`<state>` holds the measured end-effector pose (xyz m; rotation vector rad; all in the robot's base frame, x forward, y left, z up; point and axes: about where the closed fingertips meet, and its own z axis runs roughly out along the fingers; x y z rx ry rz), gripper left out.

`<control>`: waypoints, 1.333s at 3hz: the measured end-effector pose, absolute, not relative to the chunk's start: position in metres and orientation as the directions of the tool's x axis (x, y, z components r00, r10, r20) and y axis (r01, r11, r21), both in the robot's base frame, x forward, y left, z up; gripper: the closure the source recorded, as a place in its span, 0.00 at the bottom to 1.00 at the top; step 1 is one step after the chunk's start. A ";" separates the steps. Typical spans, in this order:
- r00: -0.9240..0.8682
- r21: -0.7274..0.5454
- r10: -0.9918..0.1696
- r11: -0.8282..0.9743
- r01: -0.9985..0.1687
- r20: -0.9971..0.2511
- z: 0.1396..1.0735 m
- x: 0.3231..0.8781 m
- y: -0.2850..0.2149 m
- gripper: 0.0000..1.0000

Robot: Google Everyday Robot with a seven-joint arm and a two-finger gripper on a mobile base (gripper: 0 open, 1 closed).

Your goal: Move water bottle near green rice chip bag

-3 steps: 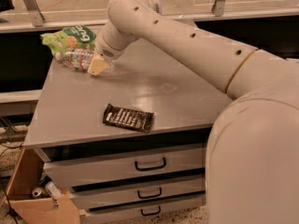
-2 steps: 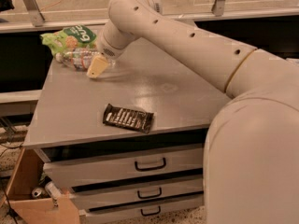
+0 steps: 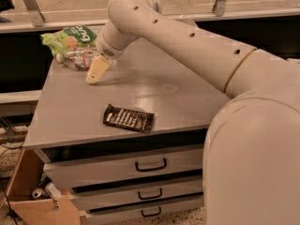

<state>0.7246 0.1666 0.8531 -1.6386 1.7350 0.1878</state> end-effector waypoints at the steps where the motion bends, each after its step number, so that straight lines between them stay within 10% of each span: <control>1: 0.018 -0.337 -0.763 0.264 -0.904 -0.646 0.877 0.740 0.124 0.00; 4: -0.190 -0.079 -0.395 0.572 -0.816 -0.899 0.971 0.772 -0.050 0.00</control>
Offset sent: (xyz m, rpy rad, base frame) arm 0.0653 -0.2149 0.1284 0.4848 0.1027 -0.3363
